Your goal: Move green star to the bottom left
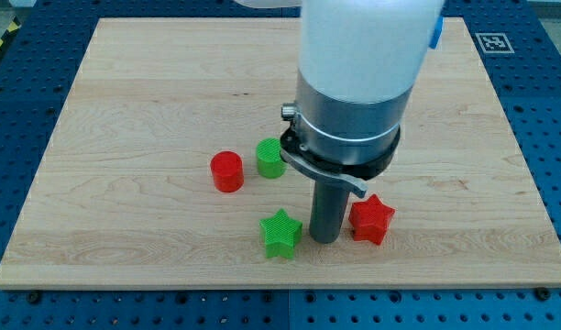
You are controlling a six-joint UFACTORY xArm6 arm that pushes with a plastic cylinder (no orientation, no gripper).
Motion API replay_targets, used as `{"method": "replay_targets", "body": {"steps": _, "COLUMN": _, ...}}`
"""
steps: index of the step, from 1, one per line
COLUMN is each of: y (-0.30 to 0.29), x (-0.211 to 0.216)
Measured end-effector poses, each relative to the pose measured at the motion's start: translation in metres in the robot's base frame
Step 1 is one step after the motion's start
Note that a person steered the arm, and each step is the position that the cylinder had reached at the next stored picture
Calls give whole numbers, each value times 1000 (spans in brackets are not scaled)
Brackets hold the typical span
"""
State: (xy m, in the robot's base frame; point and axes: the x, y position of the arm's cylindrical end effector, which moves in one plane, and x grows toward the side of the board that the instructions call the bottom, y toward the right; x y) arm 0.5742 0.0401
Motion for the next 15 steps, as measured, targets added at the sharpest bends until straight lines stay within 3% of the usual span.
{"method": "replay_targets", "body": {"steps": 2, "y": -16, "x": 5}}
{"method": "replay_targets", "body": {"steps": 4, "y": -71, "x": 5}}
{"method": "replay_targets", "body": {"steps": 15, "y": -202, "x": 11}}
